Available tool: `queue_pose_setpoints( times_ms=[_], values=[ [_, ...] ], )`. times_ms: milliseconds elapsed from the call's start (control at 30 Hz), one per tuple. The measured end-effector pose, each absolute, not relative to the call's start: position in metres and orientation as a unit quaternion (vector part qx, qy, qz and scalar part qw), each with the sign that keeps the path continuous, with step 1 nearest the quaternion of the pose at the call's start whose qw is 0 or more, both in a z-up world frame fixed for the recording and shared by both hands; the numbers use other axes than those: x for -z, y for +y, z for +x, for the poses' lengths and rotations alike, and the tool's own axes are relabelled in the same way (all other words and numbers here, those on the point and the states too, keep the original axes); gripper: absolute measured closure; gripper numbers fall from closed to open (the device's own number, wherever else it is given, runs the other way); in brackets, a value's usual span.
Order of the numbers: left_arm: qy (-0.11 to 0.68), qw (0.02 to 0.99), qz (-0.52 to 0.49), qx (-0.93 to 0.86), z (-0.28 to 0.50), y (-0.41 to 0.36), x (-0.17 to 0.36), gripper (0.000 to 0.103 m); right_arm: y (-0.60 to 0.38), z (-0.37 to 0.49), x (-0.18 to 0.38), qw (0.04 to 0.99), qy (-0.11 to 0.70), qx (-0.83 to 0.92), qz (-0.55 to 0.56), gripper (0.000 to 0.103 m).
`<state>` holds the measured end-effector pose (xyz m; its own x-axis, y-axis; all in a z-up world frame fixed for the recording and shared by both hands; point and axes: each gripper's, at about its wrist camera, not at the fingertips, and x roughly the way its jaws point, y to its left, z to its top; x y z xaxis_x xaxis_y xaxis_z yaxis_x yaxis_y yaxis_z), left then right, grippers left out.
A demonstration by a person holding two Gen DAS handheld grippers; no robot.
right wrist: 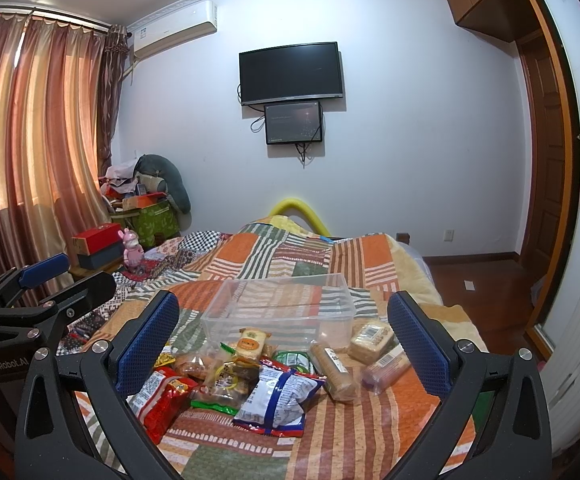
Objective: Organize snacks
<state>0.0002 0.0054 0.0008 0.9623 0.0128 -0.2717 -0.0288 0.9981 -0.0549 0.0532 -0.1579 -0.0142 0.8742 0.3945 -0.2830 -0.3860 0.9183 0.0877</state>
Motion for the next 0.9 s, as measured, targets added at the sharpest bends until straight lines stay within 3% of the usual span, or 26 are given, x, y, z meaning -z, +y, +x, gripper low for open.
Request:
queue_pose_setpoints(
  times_ms=[567,667,900],
  values=[
    [0.131,0.991,-0.023,-0.013,0.0,0.006,-0.003,0.0,-0.154,0.054,0.018,0.967,0.149,-0.204,0.014,0.0],
    [0.131,0.991,-0.022,-0.014,0.002,0.009,-0.003,0.001,-0.155,0.058,0.02,0.965,0.156,-0.208,0.015,0.005],
    [0.164,0.986,-0.015,-0.019,0.016,0.02,0.008,0.024,-0.154,0.072,0.036,0.956,0.195,-0.219,0.008,0.022]
  ],
)
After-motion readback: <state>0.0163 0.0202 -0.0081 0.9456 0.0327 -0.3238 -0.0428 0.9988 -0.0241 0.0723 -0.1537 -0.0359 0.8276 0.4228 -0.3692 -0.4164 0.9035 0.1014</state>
